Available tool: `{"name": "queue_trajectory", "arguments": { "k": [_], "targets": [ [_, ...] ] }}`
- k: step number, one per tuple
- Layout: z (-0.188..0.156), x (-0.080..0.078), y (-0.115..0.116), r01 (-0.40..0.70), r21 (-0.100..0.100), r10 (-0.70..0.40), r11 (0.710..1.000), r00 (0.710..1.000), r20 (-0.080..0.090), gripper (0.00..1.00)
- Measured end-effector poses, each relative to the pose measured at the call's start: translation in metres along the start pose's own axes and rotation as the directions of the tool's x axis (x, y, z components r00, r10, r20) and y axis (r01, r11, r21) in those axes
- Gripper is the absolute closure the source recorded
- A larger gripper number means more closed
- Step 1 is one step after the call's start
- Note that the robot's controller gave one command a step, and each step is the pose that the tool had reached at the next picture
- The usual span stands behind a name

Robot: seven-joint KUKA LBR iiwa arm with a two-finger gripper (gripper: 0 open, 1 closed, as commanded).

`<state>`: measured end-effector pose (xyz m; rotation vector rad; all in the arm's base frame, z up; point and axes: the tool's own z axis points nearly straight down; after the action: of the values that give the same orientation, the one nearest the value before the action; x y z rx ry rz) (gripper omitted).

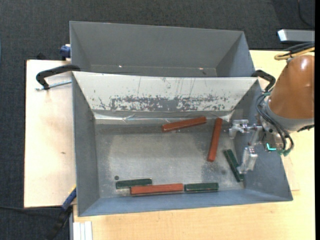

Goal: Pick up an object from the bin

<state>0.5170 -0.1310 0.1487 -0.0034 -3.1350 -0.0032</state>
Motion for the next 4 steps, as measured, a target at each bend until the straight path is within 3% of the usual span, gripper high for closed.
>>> {"name": "queue_trajectory", "arguments": {
  "k": [1, 2, 3, 4],
  "targets": [
    [-0.004, -0.002, 0.001, 0.002, 0.002, -0.002, 1.000, 1.000, 0.008, 0.00],
    [0.036, -0.039, 0.011, 0.255, 0.010, -0.255, 0.967, 0.967, 0.019, 0.00],
    [0.055, -0.056, 0.005, 0.676, 0.007, -0.676, 0.737, 0.737, 0.007, 0.00],
    [0.030, -0.068, 0.034, 0.701, 0.010, -0.701, 0.713, 0.713, 0.010, 0.00]
  ]
}}
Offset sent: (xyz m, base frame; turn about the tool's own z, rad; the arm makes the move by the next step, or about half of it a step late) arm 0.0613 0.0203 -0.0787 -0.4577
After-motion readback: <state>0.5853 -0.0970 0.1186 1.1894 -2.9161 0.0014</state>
